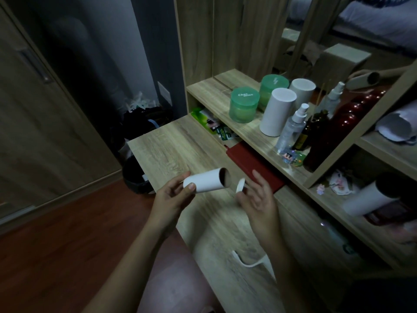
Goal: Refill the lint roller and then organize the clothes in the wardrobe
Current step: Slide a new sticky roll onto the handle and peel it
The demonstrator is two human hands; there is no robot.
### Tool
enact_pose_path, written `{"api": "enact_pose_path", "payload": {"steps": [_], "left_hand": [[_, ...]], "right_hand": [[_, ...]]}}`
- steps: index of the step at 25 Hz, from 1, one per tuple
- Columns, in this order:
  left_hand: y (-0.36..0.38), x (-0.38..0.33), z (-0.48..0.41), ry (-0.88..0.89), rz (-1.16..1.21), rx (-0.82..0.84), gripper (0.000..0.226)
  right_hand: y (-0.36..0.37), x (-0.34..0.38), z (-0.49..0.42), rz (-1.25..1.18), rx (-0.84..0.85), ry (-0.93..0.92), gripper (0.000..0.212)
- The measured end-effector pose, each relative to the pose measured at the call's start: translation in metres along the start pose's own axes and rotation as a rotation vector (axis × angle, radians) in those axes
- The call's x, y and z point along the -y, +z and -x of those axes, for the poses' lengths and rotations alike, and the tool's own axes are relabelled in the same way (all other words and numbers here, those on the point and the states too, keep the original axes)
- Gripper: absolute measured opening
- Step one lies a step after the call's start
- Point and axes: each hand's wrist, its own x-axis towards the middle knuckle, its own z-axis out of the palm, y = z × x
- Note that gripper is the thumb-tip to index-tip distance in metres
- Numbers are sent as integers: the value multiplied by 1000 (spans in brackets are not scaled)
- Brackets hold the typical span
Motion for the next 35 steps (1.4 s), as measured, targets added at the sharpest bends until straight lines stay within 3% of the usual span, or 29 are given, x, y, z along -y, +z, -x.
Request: {"api": "enact_pose_path", "payload": {"steps": [5, 7, 13, 19, 27, 32, 35], "left_hand": [[0, -2, 3, 26, -70, 58, 31], [3, -3, 6, 34, -66, 72, 34], [7, -1, 12, 47, -46, 69, 33], [12, 0, 16, 60, -46, -2, 42], [21, 4, 30, 84, -103, -18, 38], [39, 2, 35, 94, -116, -5, 39], [42, -3, 36, 129, -143, -25, 35]], "right_hand": [[0, 40, 7, 157, 112, -256, 47], [1, 38, 7, 283, 112, -306, 47], [5, 36, 9, 303, 80, -358, 45], [5, 30, 8, 563, 83, -590, 40], [7, 30, 13, 641, 75, -605, 39], [13, 28, 10, 538, -43, -595, 54], [14, 26, 7, 539, -86, -630, 52]]}}
